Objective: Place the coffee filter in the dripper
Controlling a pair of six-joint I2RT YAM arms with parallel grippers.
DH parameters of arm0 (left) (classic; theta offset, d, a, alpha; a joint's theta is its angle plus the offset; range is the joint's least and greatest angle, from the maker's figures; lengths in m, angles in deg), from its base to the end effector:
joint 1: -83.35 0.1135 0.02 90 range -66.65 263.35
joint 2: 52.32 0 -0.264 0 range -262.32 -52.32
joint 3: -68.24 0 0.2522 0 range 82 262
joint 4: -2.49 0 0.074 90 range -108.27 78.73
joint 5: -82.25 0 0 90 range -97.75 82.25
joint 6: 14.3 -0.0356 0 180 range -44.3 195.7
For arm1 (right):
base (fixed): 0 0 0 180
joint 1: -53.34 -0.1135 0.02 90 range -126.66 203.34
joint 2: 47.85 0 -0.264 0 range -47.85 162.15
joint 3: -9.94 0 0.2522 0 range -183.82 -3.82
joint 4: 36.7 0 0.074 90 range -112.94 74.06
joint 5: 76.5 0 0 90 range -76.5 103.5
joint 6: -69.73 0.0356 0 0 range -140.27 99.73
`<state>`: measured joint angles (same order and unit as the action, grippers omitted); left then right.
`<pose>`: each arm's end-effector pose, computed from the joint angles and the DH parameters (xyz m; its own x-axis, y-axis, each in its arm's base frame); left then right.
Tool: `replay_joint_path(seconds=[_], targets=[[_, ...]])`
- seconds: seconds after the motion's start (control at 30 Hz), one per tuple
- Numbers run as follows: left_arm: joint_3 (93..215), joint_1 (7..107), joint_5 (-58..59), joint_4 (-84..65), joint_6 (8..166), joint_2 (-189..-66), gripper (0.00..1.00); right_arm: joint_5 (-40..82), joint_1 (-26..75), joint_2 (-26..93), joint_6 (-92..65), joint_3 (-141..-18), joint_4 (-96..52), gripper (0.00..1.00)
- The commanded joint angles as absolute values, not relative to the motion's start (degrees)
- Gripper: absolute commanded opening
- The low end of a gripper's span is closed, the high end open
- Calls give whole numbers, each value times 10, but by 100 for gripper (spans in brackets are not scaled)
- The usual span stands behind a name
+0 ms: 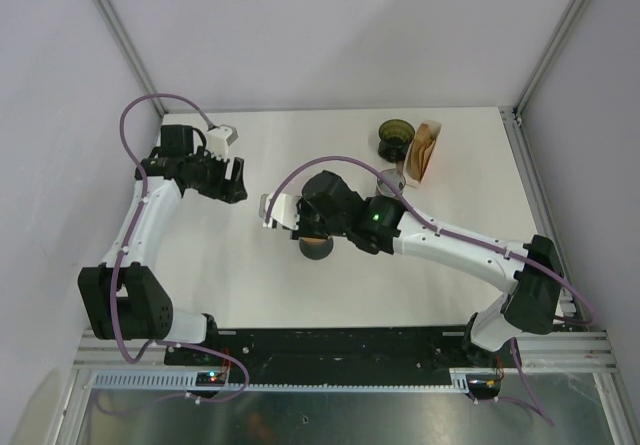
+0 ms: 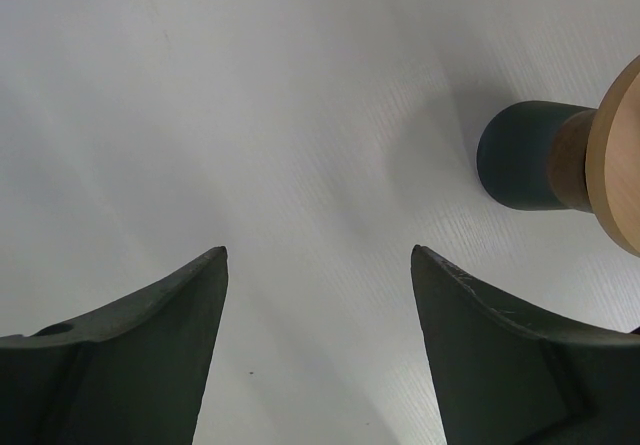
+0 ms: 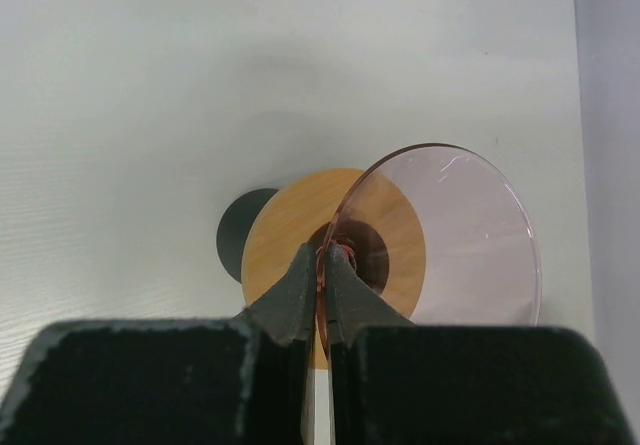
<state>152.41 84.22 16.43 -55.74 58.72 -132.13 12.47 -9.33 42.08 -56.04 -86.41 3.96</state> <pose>0.2877 -0.0102 0.3065 -0.7059 0.2557 -0.6605 0.4536 0.8795 -0.1442 0.1663 0.3203 0.3440 0.3056 -0.6816 -0.6648 -0.8662 0.0910 -0.4914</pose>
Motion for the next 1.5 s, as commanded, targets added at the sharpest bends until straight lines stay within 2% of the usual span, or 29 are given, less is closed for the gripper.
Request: replay_joint_path(seconds=[0.0, 0.73, 0.97, 1.2, 1.47], targets=[[1543, 839, 163, -562, 580, -1314, 79, 128, -87, 408, -541, -855, 5, 0], [1536, 839, 164, -563, 577, -1313, 79, 165, -75, 396, -505, -803, -18, 0], [1534, 839, 168, -562, 577, -1316, 79, 171, -79, 385, -509, -803, -34, 33], [1534, 839, 166, -563, 576, -1317, 79, 175, -82, 369, -505, -803, -50, 51], [1557, 839, 150, -570, 572, -1315, 79, 213, -86, 321, -496, -803, -68, 82]])
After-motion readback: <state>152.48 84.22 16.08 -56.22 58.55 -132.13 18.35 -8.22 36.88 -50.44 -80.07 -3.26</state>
